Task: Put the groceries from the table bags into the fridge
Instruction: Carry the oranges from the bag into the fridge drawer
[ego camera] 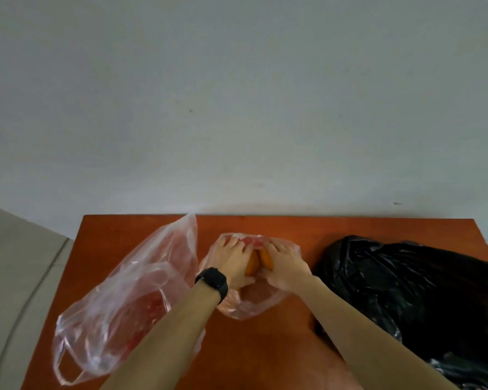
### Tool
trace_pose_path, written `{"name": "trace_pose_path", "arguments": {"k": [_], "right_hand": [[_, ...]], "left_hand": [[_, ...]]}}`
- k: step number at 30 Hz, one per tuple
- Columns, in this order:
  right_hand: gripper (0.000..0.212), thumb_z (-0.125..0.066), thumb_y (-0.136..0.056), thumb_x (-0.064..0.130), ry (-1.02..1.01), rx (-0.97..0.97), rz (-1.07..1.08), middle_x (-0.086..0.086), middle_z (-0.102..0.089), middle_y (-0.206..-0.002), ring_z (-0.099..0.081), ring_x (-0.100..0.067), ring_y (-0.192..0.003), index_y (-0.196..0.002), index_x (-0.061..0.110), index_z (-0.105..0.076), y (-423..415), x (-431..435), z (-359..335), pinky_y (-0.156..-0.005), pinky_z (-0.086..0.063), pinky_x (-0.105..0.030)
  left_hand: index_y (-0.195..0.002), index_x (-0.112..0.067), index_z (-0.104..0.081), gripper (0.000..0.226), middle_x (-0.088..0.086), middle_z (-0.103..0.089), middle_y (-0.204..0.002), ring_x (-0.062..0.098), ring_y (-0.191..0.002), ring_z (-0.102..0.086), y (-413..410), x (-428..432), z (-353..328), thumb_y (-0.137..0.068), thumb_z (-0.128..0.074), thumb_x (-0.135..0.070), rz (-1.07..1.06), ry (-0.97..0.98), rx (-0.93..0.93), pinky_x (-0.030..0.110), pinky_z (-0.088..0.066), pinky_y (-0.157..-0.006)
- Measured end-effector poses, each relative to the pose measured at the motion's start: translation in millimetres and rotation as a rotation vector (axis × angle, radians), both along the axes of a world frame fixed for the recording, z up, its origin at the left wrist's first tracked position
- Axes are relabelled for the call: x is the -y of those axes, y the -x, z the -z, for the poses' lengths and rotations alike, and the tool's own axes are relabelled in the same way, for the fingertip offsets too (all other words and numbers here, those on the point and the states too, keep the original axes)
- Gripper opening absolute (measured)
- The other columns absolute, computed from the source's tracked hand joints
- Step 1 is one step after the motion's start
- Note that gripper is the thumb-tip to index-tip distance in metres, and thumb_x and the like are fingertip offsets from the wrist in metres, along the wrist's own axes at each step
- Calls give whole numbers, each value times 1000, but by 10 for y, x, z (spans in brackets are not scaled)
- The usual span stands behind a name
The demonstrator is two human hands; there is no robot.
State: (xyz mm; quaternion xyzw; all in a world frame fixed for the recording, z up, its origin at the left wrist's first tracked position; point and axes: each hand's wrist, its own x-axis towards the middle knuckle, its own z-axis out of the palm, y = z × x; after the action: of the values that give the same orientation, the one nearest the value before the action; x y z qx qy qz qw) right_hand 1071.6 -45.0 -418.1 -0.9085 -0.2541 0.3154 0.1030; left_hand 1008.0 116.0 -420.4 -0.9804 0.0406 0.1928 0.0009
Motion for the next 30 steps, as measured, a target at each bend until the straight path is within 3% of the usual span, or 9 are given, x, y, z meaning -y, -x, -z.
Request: {"name": "trace_pose_path", "arguments": {"k": [5, 10, 13, 16, 19, 21, 23, 26, 30], "right_hand": [[84, -68, -86, 38, 64, 25, -50, 5, -21, -162, -22, -25, -149, -155, 30, -21, -119, -60, 226, -118, -25, -42], [84, -73, -79, 32, -33, 16, -13, 4, -34, -153, -31, -29, -143, -150, 34, -29, -193, 23, 389, -117, -28, -47], [87, -74, -79, 45, -88, -34, 19, 2, -35, -156, -34, -28, -142, -153, 34, -29, -208, 62, 373, -117, -26, -43], [89, -67, -73, 64, -187, -69, 95, 4, -40, -154, -35, -23, -143, -150, 34, -34, -122, 162, 335, -117, -28, -41], [86, -77, -70, 50, -371, -126, 261, 13, -48, -145, -43, -10, -135, -146, 40, -38, 97, 340, 73, -109, -39, -34], [79, -83, -67, 46, -496, -169, 419, 19, -60, -129, -57, 0, -117, -137, 47, -46, 294, 506, -163, -97, -48, -27], [75, -90, -63, 46, -616, -253, 570, 14, -69, -116, -65, -4, -105, -130, 46, -54, 474, 690, -363, -88, -55, -29], [67, -92, -68, 31, -737, -296, 695, 8, -68, -115, -67, -6, -98, -126, 37, -60, 717, 958, -679, -76, -55, -22], [69, -92, -68, 29, -784, -234, 757, 12, -64, -120, -64, 3, -96, -126, 41, -58, 1095, 1446, -1119, -74, -54, -18]], "left_hand": [[-149, -16, -38, 91, 11, -38, -153, 30, -139, -33, -163, -74, 129, -80, -62, -70, 18, 19, -4, 44, -30, -113], [-146, -8, -38, 81, 16, -42, -149, 33, -139, -35, -168, -3, 218, -84, -67, -52, 3, 59, -48, 45, -33, -114], [-145, -10, -40, 78, 14, -45, -146, 32, -137, -39, -214, -27, 160, -81, -69, -45, -7, 105, -84, 44, -35, -114], [-146, -23, -43, 80, 3, -53, -144, 25, -132, -47, -205, -122, 62, -74, -70, -47, -42, 213, -68, 41, -40, -110], [-145, -34, -44, 83, -6, -53, -145, 20, -132, -48, -93, -184, -107, -70, -72, -52, -146, 398, -44, 36, -47, -101], [-144, -41, -45, 85, -13, -52, -145, 14, -132, -48, 2, -166, -271, -67, -75, -58, -214, 504, -31, 32, -47, -98], [-143, -44, -46, 89, -16, -53, -143, 12, -129, -50, 91, -95, -441, -62, -75, -67, -244, 562, -38, 29, -44, -99], [-138, -50, -47, 87, -20, -54, -134, 10, -116, -54, 199, 85, -765, -58, -69, -78, -214, 533, -28, 35, -48, -95], [-132, -46, -54, 69, -28, -56, -120, 2, -112, -57, 280, 576, -1194, -69, -78, -59, -136, 597, 2, 24, -46, -89]]}}
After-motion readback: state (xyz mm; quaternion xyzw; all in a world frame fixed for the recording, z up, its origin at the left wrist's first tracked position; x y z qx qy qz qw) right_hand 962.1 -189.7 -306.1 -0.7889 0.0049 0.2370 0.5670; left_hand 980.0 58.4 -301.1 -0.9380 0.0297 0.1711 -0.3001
